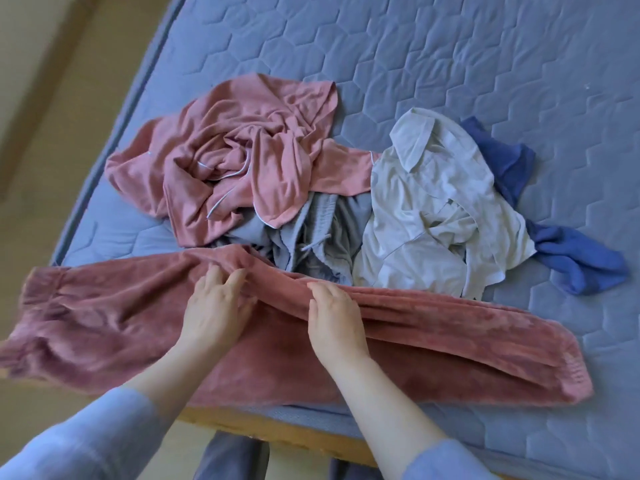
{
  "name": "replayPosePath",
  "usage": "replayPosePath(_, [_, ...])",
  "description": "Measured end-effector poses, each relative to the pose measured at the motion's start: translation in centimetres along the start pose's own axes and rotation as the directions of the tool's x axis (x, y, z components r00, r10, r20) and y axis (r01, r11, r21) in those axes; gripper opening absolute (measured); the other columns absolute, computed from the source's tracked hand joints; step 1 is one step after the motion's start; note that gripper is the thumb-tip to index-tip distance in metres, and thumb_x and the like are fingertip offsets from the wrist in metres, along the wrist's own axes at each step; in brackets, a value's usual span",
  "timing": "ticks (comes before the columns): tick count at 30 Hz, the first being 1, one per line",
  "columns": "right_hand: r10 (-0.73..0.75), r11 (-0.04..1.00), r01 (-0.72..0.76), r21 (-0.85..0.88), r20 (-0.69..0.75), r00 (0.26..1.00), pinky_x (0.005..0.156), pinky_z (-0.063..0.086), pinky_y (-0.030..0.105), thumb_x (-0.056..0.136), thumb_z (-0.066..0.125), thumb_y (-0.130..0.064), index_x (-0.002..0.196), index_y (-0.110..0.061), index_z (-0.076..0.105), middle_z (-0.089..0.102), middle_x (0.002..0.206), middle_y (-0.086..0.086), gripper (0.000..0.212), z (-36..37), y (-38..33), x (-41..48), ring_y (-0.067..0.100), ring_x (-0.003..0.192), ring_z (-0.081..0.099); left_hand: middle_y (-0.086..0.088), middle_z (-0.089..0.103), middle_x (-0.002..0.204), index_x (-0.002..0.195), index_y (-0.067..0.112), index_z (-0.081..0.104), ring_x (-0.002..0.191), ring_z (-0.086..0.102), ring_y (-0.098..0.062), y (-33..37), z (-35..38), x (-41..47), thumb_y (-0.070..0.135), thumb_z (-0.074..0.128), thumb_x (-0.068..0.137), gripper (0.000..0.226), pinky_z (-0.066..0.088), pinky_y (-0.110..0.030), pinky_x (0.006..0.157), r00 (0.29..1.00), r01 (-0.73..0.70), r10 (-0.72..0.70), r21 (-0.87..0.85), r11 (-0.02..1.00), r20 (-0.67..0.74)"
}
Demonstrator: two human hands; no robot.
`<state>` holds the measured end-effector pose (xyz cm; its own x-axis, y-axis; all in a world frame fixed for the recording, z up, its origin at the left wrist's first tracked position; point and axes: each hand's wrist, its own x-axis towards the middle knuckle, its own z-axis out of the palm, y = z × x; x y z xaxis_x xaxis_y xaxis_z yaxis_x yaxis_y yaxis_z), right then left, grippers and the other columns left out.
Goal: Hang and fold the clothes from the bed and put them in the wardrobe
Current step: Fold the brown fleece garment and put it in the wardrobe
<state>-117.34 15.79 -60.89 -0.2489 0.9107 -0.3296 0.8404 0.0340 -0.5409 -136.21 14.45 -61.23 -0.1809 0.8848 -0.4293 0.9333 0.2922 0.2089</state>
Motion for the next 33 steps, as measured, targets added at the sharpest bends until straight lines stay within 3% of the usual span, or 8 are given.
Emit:
replayPosePath(7, [0.13, 0.99, -0.12, -0.073, 0.149, 0.98, 0.082, 0.049, 0.033, 0.095, 0.055, -0.028, 0.115, -0.022, 0.063, 0.058, 0.112, -0.005, 0.023, 1.2, 0.0, 0.6, 0.018, 0.098, 0.062, -0.004, 0.051, 0.105, 0.087, 0.017, 0.068, 0.103, 0.051, -0.029, -2.0, 0.4, 1.1, 0.057, 0.057, 0.087, 0.041, 0.047, -0.038, 0.083, 0.992, -0.042, 0.041, 0.001, 0.999, 0.12])
replayPosePath(10, [0.107, 0.986, -0.083, -0.142, 0.175, 0.979, 0.082, 0.048, 0.031, 0.09, 0.063, -0.031, 0.119, -0.025, 0.061, 0.057, 0.113, -0.007, 0.03, 1.9, -0.1, 0.2, 0.017, 0.1, 0.061, -0.001, 0.06, 0.088, 0.07, 0.02, 0.064, 0.088, 0.061, -0.026, -1.9, 0.1, 1.3, 0.075, 0.045, 0.08, 0.059, 0.046, -0.034, 0.07, 0.977, 0.188, -0.156, -0.248, 0.95, 0.143])
replayPosePath(12, [0.082, 0.981, -0.054, -0.189, 0.144, 0.986, 0.084, 0.048, 0.03, 0.088, 0.065, -0.031, 0.119, -0.024, 0.06, 0.055, 0.114, -0.007, 0.033, 2.3, -0.3, 0.1, 0.016, 0.106, 0.056, -0.002, 0.066, 0.091, 0.083, 0.02, 0.062, 0.092, 0.064, -0.025, -1.2, -0.2, 1.8, 0.078, 0.054, 0.071, 0.06, 0.049, -0.035, 0.073, 0.935, 0.353, -0.326, -0.455, 0.818, 0.139])
replayPosePath(15, [0.03, 0.975, -0.004, -0.224, 0.113, 0.993, 0.089, 0.048, 0.031, 0.085, 0.069, -0.029, 0.121, -0.024, 0.058, 0.052, 0.117, -0.007, 0.038, 2.8, -0.9, 0.6, 0.016, 0.113, 0.048, -0.009, 0.056, 0.116, 0.106, 0.013, 0.044, 0.108, 0.057, -0.03, -0.5, -0.5, 2.9, 0.056, 0.074, 0.066, 0.066, 0.047, -0.036, 0.083, 0.866, 0.458, -0.489, -0.563, 0.688, 0.106])
replayPosePath(21, [0.002, 0.983, 0.017, -0.181, 0.104, 0.995, 0.095, 0.046, 0.033, 0.09, 0.062, -0.032, 0.123, -0.022, 0.061, 0.06, 0.124, -0.007, 0.034, 3.3, -1.4, 2.4, 0.017, 0.121, 0.048, 0.002, 0.065, 0.079, 0.078, 0.022, 0.06, 0.084, 0.061, -0.022, -2.0, -0.4, 4.3, 0.02, 0.065, 0.08, 0.005, 0.041, -0.027, 0.069, 0.938, 0.321, -0.338, -0.562, 0.763, 0.077])
replayPosePath(24, [-0.015, 0.994, 0.027, -0.107, 0.116, 0.993, 0.095, 0.045, 0.033, 0.09, 0.061, -0.038, 0.117, -0.021, 0.066, 0.065, 0.117, -0.006, 0.032, 3.5, -1.8, 3.3, 0.016, 0.116, 0.053, 0.001, 0.066, 0.069, 0.07, 0.021, 0.063, 0.072, 0.062, -0.02, -3.7, -0.5, 4.4, 0.015, 0.066, 0.084, 0.016, 0.047, -0.026, 0.066, 0.942, 0.312, -0.307, -0.681, 0.663, 0.133])
replayPosePath(29, [0.017, 0.987, -0.04, 0.155, 0.151, 0.988, 0.096, 0.045, 0.03, 0.092, 0.06, -0.038, 0.117, -0.021, 0.069, 0.071, 0.111, -0.005, 0.032, 4.6, -3.8, 5.1, 0.013, 0.107, 0.059, -0.013, 0.066, 0.081, 0.081, 0.008, 0.066, 0.079, 0.061, -0.024, -4.9, -1.0, 3.9, 0.007, 0.059, 0.093, 0.014, 0.049, -0.033, 0.074, 0.892, 0.446, -0.241, -0.832, 0.329, 0.383])
replayPosePath(33, [0.194, 0.794, -0.327, 0.513, 0.295, 0.935, 0.085, 0.048, 0.025, 0.096, 0.056, -0.03, 0.102, -0.012, 0.07, 0.072, 0.096, 0.002, 0.023, 5.6, -5.9, 7.2, 0.014, 0.093, 0.065, -0.014, 0.067, 0.083, 0.089, 0.003, 0.064, 0.08, 0.061, -0.025, -5.0, -1.5, 4.2, 0.009, 0.052, 0.097, 0.017, 0.047, -0.034, 0.078, 0.886, 0.462, -0.181, -0.849, 0.257, 0.428])
